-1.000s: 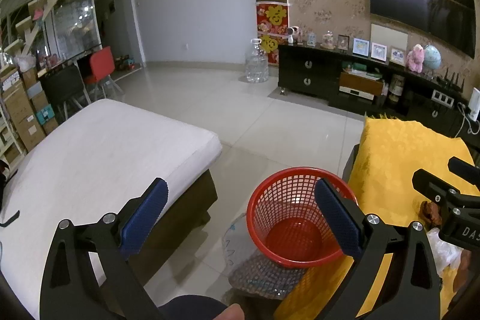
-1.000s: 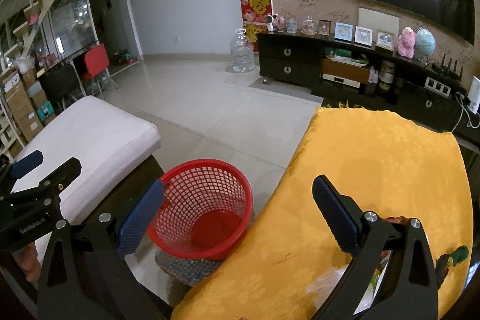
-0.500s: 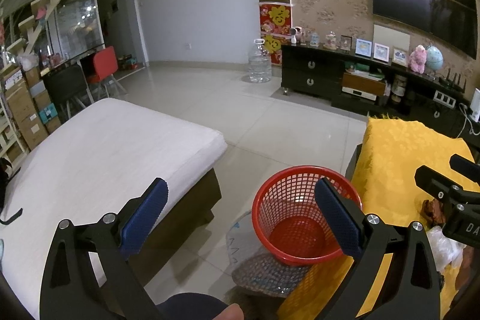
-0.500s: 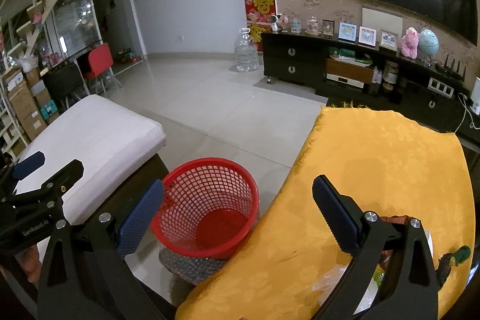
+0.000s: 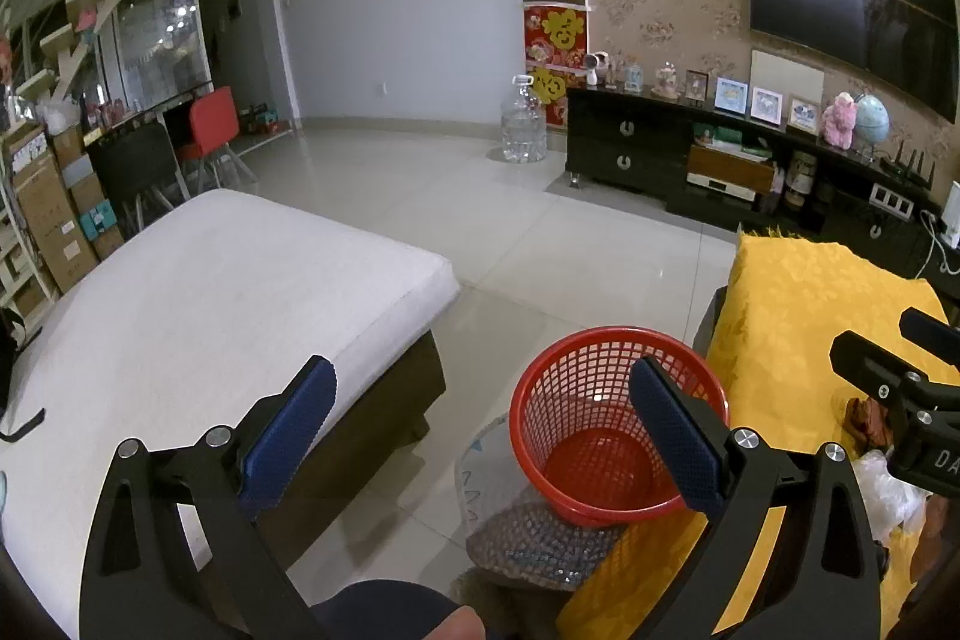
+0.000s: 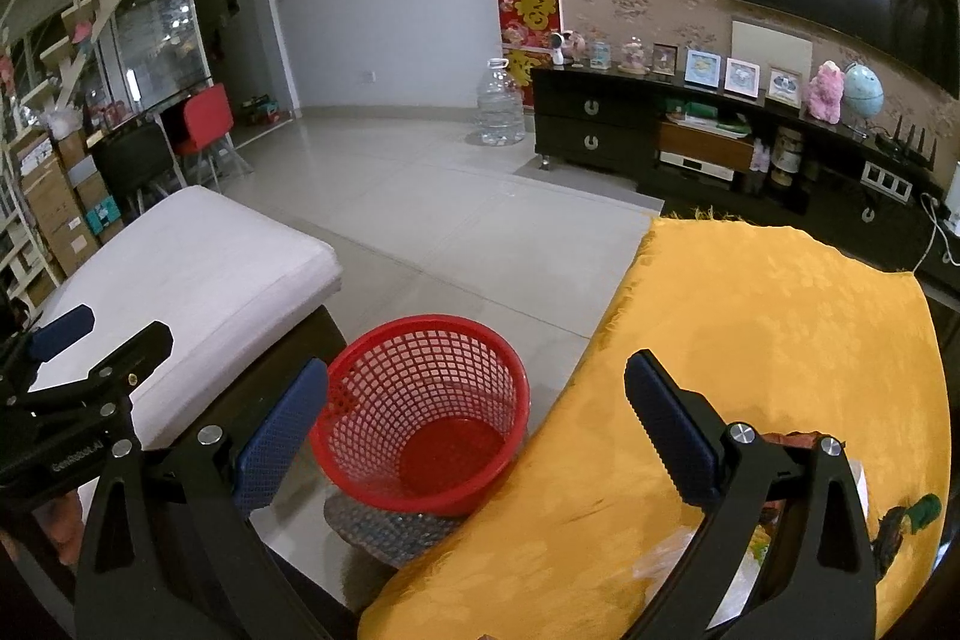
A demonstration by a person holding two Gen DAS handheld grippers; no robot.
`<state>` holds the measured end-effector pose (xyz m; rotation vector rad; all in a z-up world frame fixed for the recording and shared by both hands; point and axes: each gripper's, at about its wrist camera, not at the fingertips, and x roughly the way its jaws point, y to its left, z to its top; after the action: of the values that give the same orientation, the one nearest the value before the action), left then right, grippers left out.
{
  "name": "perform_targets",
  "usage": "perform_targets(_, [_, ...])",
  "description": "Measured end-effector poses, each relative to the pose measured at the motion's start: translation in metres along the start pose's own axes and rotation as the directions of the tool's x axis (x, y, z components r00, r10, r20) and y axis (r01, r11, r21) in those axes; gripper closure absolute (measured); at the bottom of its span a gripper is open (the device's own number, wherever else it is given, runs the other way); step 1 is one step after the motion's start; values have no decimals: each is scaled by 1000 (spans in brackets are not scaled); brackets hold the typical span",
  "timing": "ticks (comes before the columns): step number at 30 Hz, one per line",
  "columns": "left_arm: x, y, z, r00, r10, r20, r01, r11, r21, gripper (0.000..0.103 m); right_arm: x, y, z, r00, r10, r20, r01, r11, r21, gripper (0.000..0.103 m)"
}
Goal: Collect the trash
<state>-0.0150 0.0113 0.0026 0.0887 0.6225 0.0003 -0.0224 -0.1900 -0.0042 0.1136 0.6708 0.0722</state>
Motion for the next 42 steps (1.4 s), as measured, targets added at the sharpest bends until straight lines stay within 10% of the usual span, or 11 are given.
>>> perform_targets(28, [9,-75,-11,988,-134,-82,144,981,129,8,-16,-44,-18,996,-90,2,90,995,53,7])
perform_targets(36, [17,-158,-29,950,-263,-170,300,919,256,8,-45,-135,-53,967,-251,-52,256,950,180,7])
perform_targets(42, [20,-229,-55,891,-363,-274,444,824,352,8,-73,-194,-80,934,-349,-80,358,893,272,7])
